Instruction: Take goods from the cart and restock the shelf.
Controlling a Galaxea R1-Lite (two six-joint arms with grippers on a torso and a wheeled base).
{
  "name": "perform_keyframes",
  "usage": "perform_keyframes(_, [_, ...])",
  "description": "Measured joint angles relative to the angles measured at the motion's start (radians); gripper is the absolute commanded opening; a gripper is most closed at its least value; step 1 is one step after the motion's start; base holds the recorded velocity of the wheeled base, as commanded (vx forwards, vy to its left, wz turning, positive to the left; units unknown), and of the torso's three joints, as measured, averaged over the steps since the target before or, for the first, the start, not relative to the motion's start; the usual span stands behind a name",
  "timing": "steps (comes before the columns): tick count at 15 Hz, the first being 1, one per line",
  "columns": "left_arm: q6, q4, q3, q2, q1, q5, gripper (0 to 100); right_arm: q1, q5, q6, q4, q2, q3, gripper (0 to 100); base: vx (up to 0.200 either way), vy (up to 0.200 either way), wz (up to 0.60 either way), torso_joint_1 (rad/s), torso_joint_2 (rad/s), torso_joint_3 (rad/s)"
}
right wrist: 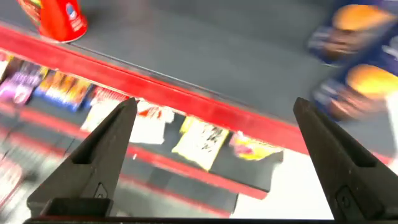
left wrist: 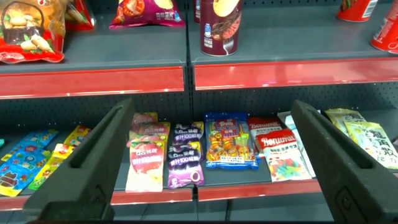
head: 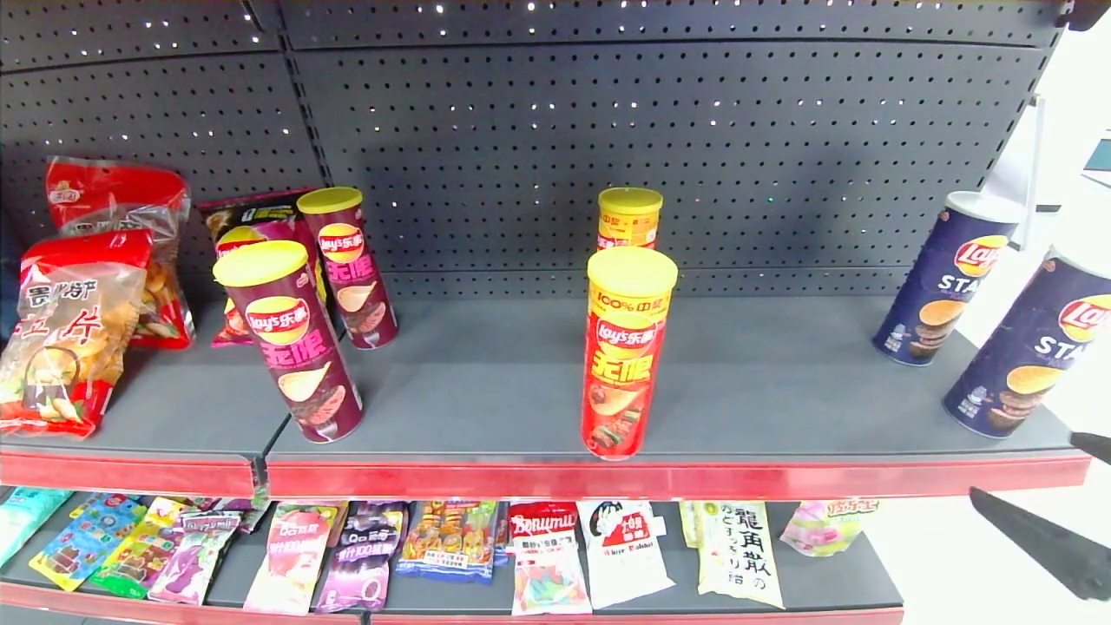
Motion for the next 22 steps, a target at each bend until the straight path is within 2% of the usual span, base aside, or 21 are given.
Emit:
perform_keyframes(3, [0.000,0.000,0.000,0.000,0.000,0.000,100,-0.050,0.011,0.028,0.003,-0.259,0.119,100,0.000,0.000,0.00,0.000,0.00,0.000])
perform_keyframes(6, [0.000,0.000,0.000,0.000,0.000,0.000,100,-0.063,0.009,0.058,0.004,-0.459,0.201,100,0.000,0.000,0.00,0.000,0.00,0.000])
perform_keyframes(9, [0.000,0.000,0.000,0.000,0.000,0.000,100,-0.069,-0.086,0.080,0.048,-0.614,0.295,100,0.000,0.000,0.00,0.000,0.00,0.000])
perform_keyframes(10, [0.000,0.000,0.000,0.000,0.000,0.000,100,-0.070,-0.118,0.085,0.079,-0.642,0.322,100,0.000,0.000,0.00,0.000,0.00,0.000])
perform_keyframes(13, [0.000,0.000,0.000,0.000,-0.001,0.000,100,-0.065,-0.080,0.148,0.125,-0.674,0.337,100,0.000,0.000,0.00,0.000,0.00,0.000])
perform_keyframes(17, [0.000,0.000,0.000,0.000,0.000,0.000,100,-0.166,-0.106,0.151,0.124,-0.682,0.337,100,0.000,0.000,0.00,0.000,0.00,0.000])
perform_keyframes(19, [0.000,0.000,0.000,0.000,0.000,0.000,100,-0.172,-0.052,0.162,0.141,-0.728,0.341,100,0.000,0.000,0.00,0.000,0.00,0.000])
perform_keyframes(22, [0.000,0.000,0.001,0.000,-0.001,0.000,100,-0.165,-0.043,0.182,0.169,-0.771,0.343,100,0.000,0.000,0.00,0.000,0.00,0.000])
